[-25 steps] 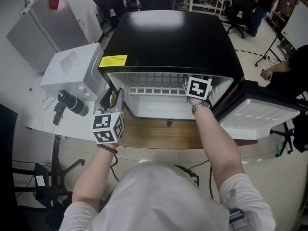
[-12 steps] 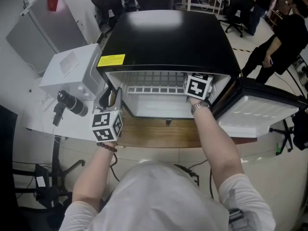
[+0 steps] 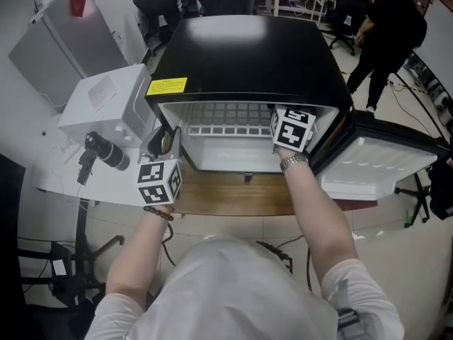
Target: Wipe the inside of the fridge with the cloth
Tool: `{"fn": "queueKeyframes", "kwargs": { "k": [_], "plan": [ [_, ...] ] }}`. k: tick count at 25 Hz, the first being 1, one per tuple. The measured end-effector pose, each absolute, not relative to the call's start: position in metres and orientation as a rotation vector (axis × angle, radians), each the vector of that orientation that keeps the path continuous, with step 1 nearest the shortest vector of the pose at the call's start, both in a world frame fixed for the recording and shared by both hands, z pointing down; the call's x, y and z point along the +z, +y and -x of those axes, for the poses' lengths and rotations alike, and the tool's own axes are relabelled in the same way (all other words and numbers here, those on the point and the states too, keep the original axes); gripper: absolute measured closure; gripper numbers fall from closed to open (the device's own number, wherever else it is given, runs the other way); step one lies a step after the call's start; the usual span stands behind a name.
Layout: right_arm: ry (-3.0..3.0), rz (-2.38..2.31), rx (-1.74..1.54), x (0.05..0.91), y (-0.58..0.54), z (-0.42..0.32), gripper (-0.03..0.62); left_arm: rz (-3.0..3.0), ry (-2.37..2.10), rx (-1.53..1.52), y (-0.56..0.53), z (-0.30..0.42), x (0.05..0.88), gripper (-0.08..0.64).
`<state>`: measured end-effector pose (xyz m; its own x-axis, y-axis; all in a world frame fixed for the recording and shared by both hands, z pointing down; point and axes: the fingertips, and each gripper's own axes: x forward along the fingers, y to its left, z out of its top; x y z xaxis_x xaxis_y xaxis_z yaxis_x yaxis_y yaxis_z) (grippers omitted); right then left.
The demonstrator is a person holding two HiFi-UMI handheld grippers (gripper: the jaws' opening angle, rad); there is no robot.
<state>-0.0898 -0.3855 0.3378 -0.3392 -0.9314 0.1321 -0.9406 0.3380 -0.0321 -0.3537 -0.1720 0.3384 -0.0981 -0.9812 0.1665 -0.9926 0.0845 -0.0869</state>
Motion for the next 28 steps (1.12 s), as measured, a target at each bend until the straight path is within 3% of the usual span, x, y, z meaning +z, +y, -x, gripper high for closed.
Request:
{"fn": "queueKeyframes", "kwargs": {
  "k": [18, 28],
  "plan": [
    [-2.855, -1.207, 0.230, 0.322, -0.304, 0.281, 0.536, -2.149, -2.205, 0.289, -0.171, 0.349, 0.335, 0.423],
    [-2.725, -1.133, 0.224, 0.362, -0.311, 0.328, 0.536, -2.191, -2.184, 0.317, -0.170, 0.352, 0.341, 0.423]
  ]
}}
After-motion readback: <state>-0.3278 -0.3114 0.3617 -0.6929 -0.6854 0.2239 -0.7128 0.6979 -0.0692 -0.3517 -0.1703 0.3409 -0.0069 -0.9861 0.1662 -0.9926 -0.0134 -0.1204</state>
